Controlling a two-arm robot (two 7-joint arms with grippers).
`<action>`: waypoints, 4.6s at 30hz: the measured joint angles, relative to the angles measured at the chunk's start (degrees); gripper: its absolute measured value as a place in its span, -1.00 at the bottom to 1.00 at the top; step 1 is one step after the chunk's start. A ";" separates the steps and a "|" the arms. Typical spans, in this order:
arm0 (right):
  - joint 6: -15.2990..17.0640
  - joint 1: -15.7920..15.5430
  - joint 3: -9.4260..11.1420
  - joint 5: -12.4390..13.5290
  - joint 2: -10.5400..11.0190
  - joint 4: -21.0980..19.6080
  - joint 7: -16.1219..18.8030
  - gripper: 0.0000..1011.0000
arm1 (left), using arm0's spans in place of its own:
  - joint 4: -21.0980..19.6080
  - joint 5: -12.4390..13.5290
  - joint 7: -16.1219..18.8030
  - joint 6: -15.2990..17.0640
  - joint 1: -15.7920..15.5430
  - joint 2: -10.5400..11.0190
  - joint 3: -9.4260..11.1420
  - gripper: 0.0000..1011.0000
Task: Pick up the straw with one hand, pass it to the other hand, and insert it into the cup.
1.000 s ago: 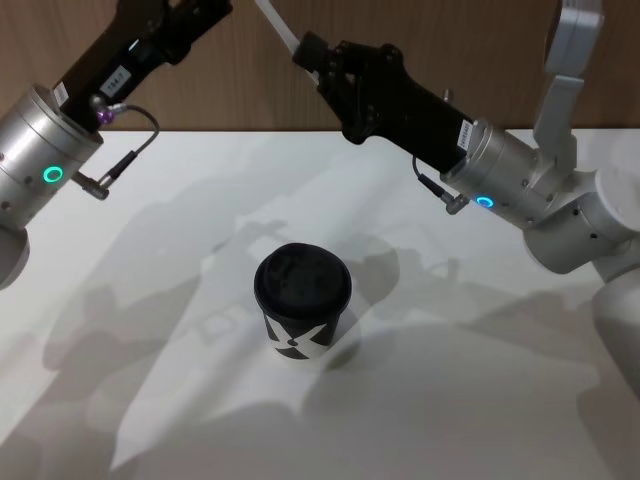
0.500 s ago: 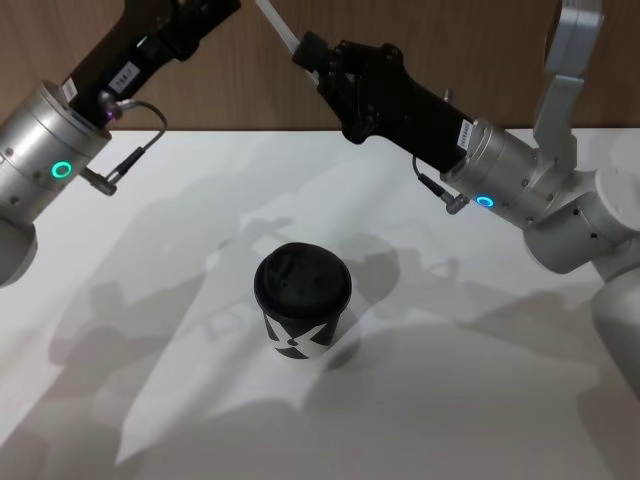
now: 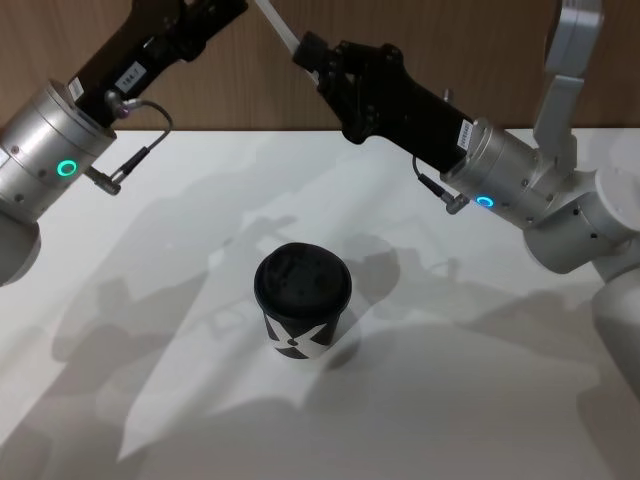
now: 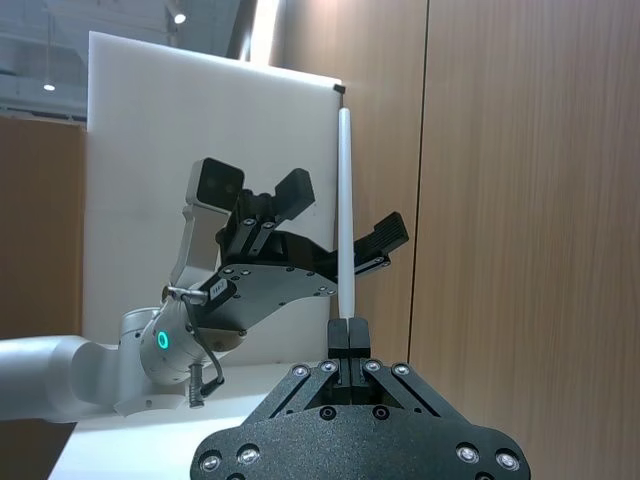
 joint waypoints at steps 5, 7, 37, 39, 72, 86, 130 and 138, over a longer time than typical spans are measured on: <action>0.00 0.00 0.00 0.00 0.00 0.00 0.00 -0.99 | 0.05 -0.07 -0.10 0.07 -0.06 0.04 0.08 0.98; 0.00 0.00 0.00 0.00 0.00 0.00 0.00 -0.99 | 0.07 -0.14 -0.18 0.08 -0.07 0.05 0.09 0.98; 0.00 0.00 0.00 0.00 0.00 0.00 0.00 -0.99 | -0.17 -2.29 -1.70 -0.12 0.26 0.47 -0.34 -0.49; 0.00 0.00 0.00 0.00 0.00 0.00 0.00 -0.99 | -0.18 -2.42 -1.74 -0.12 0.26 0.50 -0.36 -0.64; 0.00 0.00 0.00 0.00 0.00 0.02 0.00 -0.25 | -0.22 -2.59 -1.91 -0.33 0.15 0.56 -0.17 -0.96; 0.00 0.00 0.00 0.00 0.00 0.00 0.00 0.63 | 5.03 4.63 1.29 -1.09 -5.14 -1.16 2.52 -0.96; -0.12 0.04 -0.02 -0.04 0.06 0.03 -0.03 0.98 | -13.13 16.16 12.93 -1.44 9.09 10.73 0.54 -0.96; -0.77 0.12 0.03 -0.50 0.80 -0.08 -0.73 0.98 | -14.27 15.84 13.05 -0.66 10.32 11.47 -0.27 -0.96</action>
